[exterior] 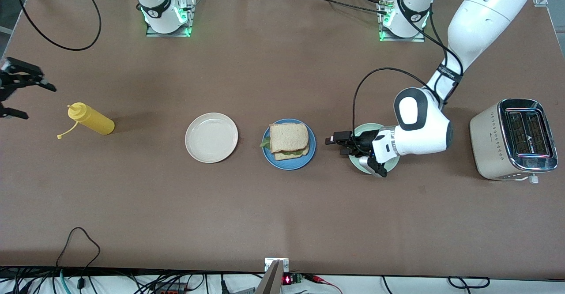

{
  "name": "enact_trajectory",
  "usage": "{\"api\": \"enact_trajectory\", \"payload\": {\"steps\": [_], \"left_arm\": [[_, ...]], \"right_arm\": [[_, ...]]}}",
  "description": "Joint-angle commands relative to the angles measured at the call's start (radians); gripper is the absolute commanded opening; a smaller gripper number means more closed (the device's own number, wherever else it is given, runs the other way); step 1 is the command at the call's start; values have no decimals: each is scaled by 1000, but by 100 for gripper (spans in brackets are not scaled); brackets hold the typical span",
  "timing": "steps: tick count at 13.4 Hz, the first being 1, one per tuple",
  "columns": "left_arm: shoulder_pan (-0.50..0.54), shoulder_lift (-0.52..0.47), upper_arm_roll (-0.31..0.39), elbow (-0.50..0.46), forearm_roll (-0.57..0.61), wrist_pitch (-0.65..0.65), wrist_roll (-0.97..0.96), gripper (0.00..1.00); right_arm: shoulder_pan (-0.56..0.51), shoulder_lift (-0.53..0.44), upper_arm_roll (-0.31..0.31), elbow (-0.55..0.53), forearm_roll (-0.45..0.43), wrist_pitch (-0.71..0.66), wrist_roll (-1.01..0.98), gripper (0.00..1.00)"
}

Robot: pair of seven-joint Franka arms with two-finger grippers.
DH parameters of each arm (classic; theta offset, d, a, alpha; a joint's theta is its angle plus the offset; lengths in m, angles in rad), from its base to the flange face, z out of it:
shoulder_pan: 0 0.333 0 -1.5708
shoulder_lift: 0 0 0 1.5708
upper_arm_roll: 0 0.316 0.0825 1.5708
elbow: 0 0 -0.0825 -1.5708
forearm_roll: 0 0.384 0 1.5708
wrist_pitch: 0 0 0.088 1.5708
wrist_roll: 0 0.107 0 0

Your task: Make sandwich in blue plate with both arms

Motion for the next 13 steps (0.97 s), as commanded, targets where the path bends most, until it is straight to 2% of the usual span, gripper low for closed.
{"api": "enact_trajectory", "payload": {"steps": [1,3,4,5,9,10,13], "left_arm": [[-77,-80,140,49,125,-137,-78,100],[-159,-137,301,105,209,-307,-138,100],[-187,-152,356,143,266,-372,-144,100],[-206,-174,399,175,339,-417,-158,100],[-209,-272,478,310,645,-576,-337,100],[-210,-300,508,339,668,-609,-392,100],[-198,-401,556,338,658,-708,-476,100]], "right_arm": [[130,-58,-60,-50,-93,-3,332,100],[271,-78,-163,-78,-116,-25,450,100],[299,-79,-192,-78,-139,-38,460,100],[302,-79,-192,-87,-176,-41,457,100],[272,-82,-192,-110,-212,-18,466,100],[252,-89,-194,-112,-199,-21,468,100],[246,-98,-192,-113,-193,-32,469,100]]}}
